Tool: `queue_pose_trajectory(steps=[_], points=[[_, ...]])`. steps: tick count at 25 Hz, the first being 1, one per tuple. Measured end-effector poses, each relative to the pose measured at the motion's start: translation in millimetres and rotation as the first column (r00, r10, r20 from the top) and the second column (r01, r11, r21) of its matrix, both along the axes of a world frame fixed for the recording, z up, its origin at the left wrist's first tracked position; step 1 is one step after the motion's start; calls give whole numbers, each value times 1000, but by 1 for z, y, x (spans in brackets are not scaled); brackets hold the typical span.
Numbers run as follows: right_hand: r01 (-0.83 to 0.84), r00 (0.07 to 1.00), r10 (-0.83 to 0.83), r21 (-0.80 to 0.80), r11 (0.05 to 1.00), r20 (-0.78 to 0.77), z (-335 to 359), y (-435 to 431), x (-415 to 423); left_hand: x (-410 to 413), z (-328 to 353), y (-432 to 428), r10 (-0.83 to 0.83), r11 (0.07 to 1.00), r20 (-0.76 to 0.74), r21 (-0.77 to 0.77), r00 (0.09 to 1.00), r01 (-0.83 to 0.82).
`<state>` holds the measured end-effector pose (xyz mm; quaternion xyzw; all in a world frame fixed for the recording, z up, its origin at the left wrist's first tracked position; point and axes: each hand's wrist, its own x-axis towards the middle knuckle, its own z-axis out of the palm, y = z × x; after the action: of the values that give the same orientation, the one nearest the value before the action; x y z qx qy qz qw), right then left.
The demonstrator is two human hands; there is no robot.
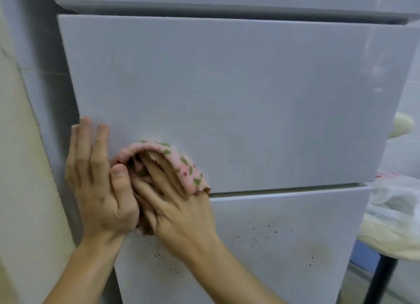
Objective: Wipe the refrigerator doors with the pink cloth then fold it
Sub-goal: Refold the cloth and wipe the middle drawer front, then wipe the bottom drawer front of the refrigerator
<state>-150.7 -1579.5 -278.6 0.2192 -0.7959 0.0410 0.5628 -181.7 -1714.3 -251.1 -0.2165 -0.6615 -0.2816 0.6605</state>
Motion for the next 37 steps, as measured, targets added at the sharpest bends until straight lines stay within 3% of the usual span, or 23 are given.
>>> queue_pose_trajectory(steps=[6, 9, 11, 15, 18, 19, 20, 21, 22, 23, 24, 26, 30, 32, 35, 37], points=[[191, 966, -208, -118, 974, -153, 5, 104, 24, 7, -14, 30, 143, 989, 62, -32, 988, -142], [286, 956, -291, -389, 876, 47, 4, 159, 39, 10, -12, 36, 138, 990, 77, -21, 987, -136], [283, 959, -231, -483, 828, 165, -4, 156, 46, 13, -12, 39, 124, 992, 93, -2, 988, -124], [39, 983, 83, -629, 777, 163, -14, 115, 63, 38, -24, 55, 0, 1000, 132, 12, 991, -2], [-120, 938, 275, -547, 829, 210, -17, 95, 82, 72, -42, 61, -202, 976, 209, -39, 957, 215], [-161, 921, 304, -473, 866, 244, -18, 91, 87, 84, -43, 62, -371, 922, 301, 3, 879, 388], [-184, 901, 315, -394, 900, 297, -19, 86, 91, 96, -42, 62, -578, 800, 424, 127, 697, 586], [-194, 875, 315, -329, 924, 368, -18, 84, 94, 108, -39, 64, -752, 620, 497, 309, 433, 721], [-198, 840, 312, -286, 938, 444, -17, 84, 97, 116, -35, 64, -848, 454, 494, 495, 189, 741], [-208, 790, 324, -270, 940, 520, -15, 84, 102, 122, -31, 63, -867, 385, 496, 602, 51, 700], [-226, 732, 358, -289, 930, 580, -10, 88, 106, 125, -28, 62, -844, 410, 535, 631, 12, 658], [-205, 628, 477, -461, 863, 615, 5, 97, 117, 126, -23, 54, -765, 561, 639, 600, 80, 570], [85, 816, 364, -717, 692, 449, 38, 118, 135, 115, -17, 25, -596, 745, 789, 473, 151, 471], [161, 842, 354, -817, 554, 406, 41, 128, 137, 112, -16, 11, -524, 801, 833, 413, 177, 433], [158, 786, 541, -944, 291, 298, 39, 130, 136, 111, -12, 2, -366, 878, 914, 278, 172, 390], [88, 682, 706, -980, 178, 190, 39, 122, 133, 116, -11, 3, -280, 875, 943, 174, 181, 451]])
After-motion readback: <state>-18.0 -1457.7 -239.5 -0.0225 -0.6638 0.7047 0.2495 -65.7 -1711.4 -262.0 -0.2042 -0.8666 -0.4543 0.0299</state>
